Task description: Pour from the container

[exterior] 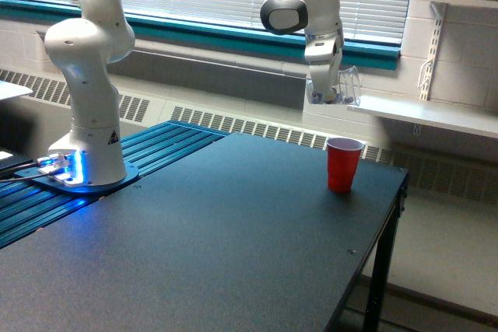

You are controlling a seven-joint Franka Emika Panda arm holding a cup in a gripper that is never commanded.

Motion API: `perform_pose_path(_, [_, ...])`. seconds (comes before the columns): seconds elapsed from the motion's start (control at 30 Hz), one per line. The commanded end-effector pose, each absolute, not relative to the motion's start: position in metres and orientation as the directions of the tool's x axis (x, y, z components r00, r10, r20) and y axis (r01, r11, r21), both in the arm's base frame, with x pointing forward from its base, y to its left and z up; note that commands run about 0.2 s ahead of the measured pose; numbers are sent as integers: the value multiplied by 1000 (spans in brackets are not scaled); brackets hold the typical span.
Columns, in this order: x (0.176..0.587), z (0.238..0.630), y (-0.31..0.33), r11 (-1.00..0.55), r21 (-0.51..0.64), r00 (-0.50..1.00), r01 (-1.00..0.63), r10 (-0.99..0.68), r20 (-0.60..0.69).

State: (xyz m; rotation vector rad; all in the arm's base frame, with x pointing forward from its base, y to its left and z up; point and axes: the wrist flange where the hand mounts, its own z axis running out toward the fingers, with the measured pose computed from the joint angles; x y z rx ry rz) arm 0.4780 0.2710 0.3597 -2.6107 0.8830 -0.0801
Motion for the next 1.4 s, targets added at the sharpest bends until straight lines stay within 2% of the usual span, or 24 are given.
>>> perform_pose_path(0.03, [471, 369, 295, -686, -397, 774, -610, -624, -110])
perform_pose_path(0.47, [460, 370, 318, -606, -392, 712, -692, -662, -235])
perform_pose_path(0.83, [463, 367, 314, -480, -365, 594, -798, -729, -340])
perform_pose_path(1.4, [468, 358, 305, -409, -333, 520, -850, -754, -402])
